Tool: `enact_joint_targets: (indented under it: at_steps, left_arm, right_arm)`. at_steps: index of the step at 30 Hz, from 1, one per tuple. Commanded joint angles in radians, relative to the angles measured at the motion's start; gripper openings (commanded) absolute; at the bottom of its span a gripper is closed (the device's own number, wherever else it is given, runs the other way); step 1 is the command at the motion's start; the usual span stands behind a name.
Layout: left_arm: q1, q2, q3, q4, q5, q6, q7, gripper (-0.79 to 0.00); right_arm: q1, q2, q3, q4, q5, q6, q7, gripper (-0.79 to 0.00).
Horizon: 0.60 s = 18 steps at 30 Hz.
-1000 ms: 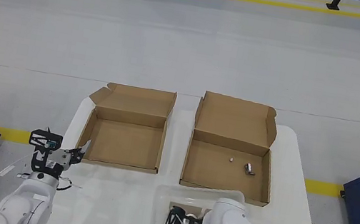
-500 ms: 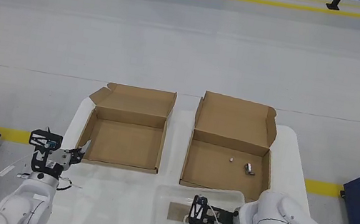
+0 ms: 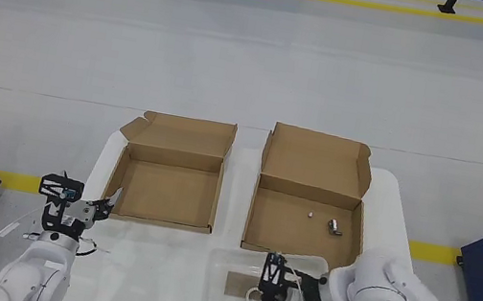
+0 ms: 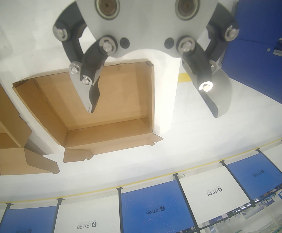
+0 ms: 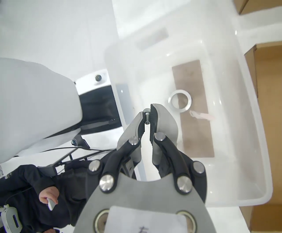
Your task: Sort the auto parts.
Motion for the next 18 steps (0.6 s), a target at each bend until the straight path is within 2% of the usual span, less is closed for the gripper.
enact_joint_targets:
  at_steps: [1,5,12,18]
  left_arm:
    - [0.0,0.0,0.0,0.0,0.0,0.0,0.0,0.0]
    - [0.0,0.0,0.0,0.0,0.0,0.0,0.0,0.0]
    - [0.0,0.0,0.0,0.0,0.0,0.0,0.0,0.0]
    - [0.0,0.0,0.0,0.0,0.0,0.0,0.0,0.0]
  right_arm:
    - [0.0,0.013,0.025,0.005,0.1,-0.013,-0.005,-0.785]
    - [0.01,0.051,0.039,0.016,0.278,-0.033,-0.025,-0.785]
    - [0.072,0.121,-0.003,0.046,0.61,-0.042,-0.034,-0.785]
    - [0.072,0.121,-0.003,0.046,0.61,-0.042,-0.034,-0.785]
